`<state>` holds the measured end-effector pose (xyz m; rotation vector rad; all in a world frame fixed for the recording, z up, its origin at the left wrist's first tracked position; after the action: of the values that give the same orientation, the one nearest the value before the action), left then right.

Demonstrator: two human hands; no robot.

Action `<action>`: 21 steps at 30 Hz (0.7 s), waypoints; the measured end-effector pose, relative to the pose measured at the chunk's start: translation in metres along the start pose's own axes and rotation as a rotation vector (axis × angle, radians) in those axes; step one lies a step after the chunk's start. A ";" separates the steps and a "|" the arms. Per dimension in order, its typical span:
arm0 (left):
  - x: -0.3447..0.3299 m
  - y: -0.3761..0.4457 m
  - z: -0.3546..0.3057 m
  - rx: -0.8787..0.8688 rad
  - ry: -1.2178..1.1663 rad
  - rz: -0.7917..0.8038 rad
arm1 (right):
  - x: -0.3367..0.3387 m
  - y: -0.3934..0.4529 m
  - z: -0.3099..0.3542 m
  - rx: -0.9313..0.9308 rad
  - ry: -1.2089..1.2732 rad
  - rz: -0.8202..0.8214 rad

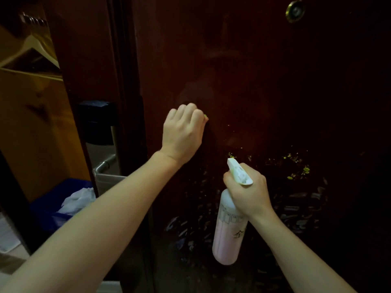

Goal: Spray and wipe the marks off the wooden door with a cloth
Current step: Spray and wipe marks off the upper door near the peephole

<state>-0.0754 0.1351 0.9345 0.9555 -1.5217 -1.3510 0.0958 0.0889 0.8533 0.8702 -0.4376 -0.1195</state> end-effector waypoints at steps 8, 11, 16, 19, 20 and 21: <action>-0.013 -0.005 -0.003 -0.094 0.013 -0.054 | 0.009 -0.004 -0.004 0.005 0.030 -0.038; -0.012 -0.005 -0.002 -0.095 0.013 -0.055 | 0.009 -0.004 -0.005 -0.006 0.006 -0.037; -0.011 -0.006 -0.004 -0.093 0.025 -0.056 | 0.011 -0.007 -0.002 -0.002 0.034 0.005; -0.011 -0.005 -0.004 -0.107 0.028 -0.049 | 0.012 -0.009 -0.002 -0.001 0.029 -0.001; -0.011 -0.004 -0.005 -0.126 0.026 -0.047 | 0.013 -0.010 -0.002 -0.004 0.018 -0.009; -0.012 -0.003 -0.008 -0.148 0.023 -0.048 | 0.013 -0.011 -0.002 -0.010 0.012 -0.017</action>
<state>-0.0643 0.1433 0.9310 0.9155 -1.3686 -1.4601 0.1094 0.0799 0.8483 0.8645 -0.4181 -0.1320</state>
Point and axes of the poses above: each hand's wrist, its own y-axis towards the middle knuckle, its own x-axis out of the back of the hand, z = x × y, the point moved 2 cm from there along y, towards the middle knuckle, and after that the axes turned 14 degrees about x, right-handed, at the moved point
